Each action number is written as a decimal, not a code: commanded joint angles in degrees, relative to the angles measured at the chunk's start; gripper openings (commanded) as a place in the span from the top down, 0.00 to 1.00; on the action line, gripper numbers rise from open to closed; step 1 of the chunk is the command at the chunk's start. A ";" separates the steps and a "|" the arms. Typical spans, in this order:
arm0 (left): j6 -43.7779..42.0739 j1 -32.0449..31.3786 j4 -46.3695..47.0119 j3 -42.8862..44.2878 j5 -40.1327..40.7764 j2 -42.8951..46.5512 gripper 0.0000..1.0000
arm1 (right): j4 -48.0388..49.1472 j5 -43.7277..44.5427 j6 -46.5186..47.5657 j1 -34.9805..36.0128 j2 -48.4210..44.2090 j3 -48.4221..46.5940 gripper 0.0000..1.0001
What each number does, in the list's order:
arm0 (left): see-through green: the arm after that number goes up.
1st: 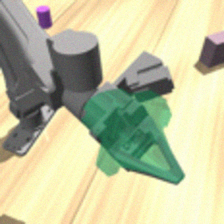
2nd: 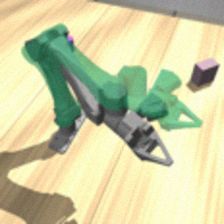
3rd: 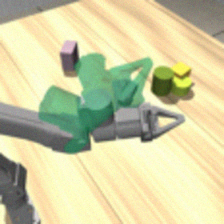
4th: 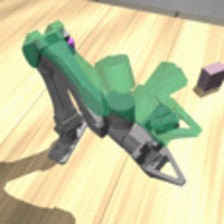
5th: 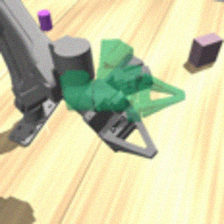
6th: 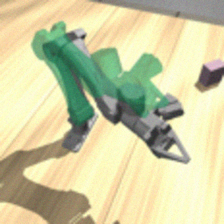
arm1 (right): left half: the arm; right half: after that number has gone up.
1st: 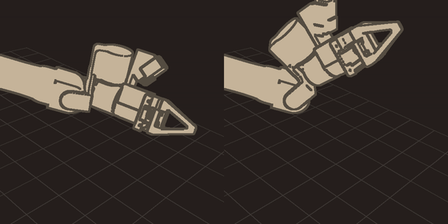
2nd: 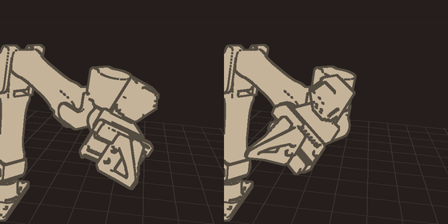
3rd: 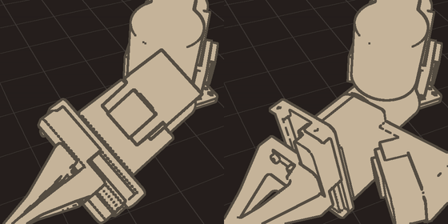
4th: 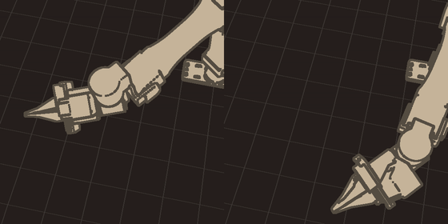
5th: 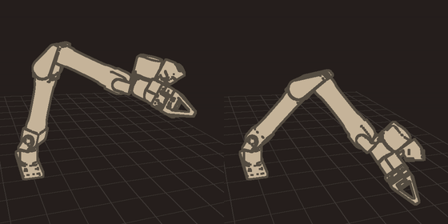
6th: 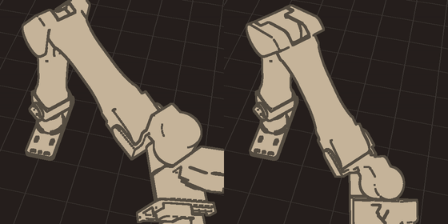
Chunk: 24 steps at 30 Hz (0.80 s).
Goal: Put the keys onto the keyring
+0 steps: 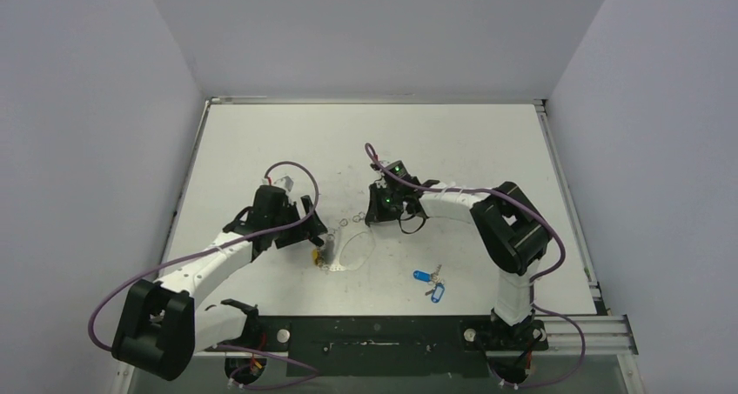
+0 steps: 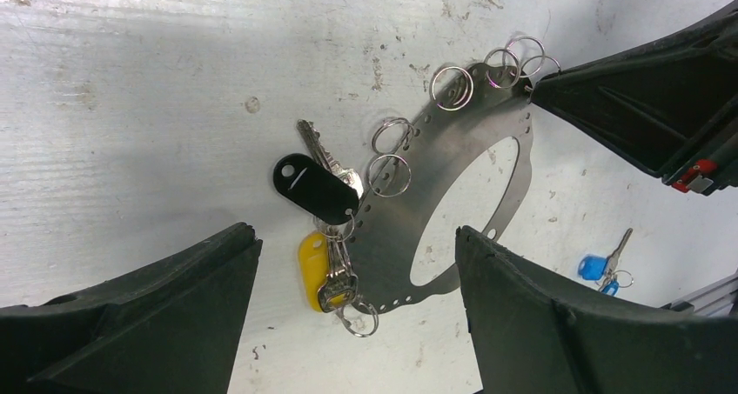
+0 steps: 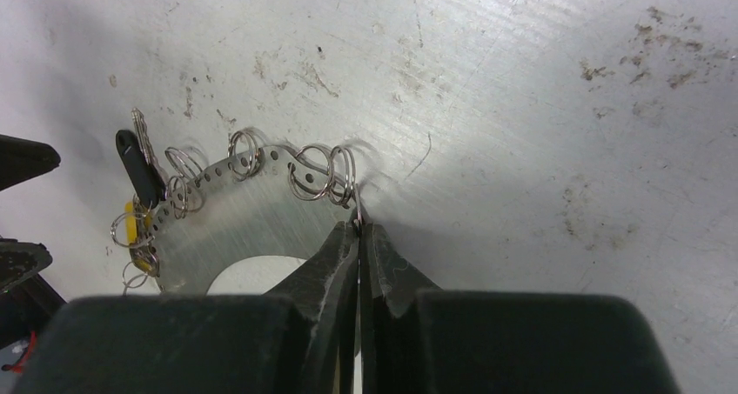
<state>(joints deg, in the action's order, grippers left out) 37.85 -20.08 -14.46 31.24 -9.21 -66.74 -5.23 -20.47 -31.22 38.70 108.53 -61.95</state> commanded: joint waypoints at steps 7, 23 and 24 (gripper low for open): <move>-6.12 0.91 -3.74 5.18 3.73 7.57 0.19 | -6.17 1.74 10.81 1.03 -7.14 -3.70 1.00; -19.52 1.00 6.13 3.67 -4.55 27.07 0.20 | -20.74 -0.09 29.09 4.87 -24.71 -9.82 1.00; -21.22 1.00 7.91 2.82 -6.14 28.60 0.21 | -21.53 -1.05 29.91 5.01 -25.07 -10.53 1.00</move>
<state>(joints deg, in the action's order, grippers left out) 23.46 -19.38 -15.81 34.54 -9.30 -43.46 -23.55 -18.04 -6.57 43.20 86.28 -68.73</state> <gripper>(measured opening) 0.805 0.030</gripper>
